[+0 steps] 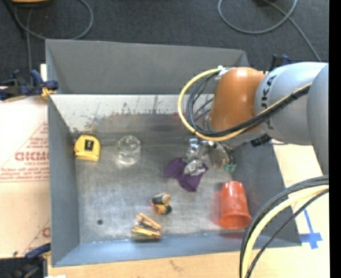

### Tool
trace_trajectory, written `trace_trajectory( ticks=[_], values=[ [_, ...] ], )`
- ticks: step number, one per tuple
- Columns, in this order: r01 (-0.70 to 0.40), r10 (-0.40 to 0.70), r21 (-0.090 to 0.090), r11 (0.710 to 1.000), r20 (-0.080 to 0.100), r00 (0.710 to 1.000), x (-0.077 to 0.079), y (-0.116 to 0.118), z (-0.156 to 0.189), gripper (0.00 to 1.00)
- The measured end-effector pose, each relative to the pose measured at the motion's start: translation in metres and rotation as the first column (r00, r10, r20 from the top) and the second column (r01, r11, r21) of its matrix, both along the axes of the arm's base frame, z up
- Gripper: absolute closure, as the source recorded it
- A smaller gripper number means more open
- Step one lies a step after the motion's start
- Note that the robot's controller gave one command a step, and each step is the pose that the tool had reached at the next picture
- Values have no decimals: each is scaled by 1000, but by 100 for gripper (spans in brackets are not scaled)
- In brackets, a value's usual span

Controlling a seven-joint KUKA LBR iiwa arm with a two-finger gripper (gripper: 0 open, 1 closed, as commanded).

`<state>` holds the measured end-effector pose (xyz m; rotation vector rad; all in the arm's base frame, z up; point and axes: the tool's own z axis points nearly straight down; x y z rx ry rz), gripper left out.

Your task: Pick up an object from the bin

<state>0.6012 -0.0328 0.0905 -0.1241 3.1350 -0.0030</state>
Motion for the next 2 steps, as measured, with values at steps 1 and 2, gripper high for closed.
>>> trace_trajectory(
  ticks=[1,2],
  values=[
    [4,-4,2,1000,-6,1000,-2,0,17,100],
    [-99,99,-1,995,8,995,9,-3,33,100]
  ],
)
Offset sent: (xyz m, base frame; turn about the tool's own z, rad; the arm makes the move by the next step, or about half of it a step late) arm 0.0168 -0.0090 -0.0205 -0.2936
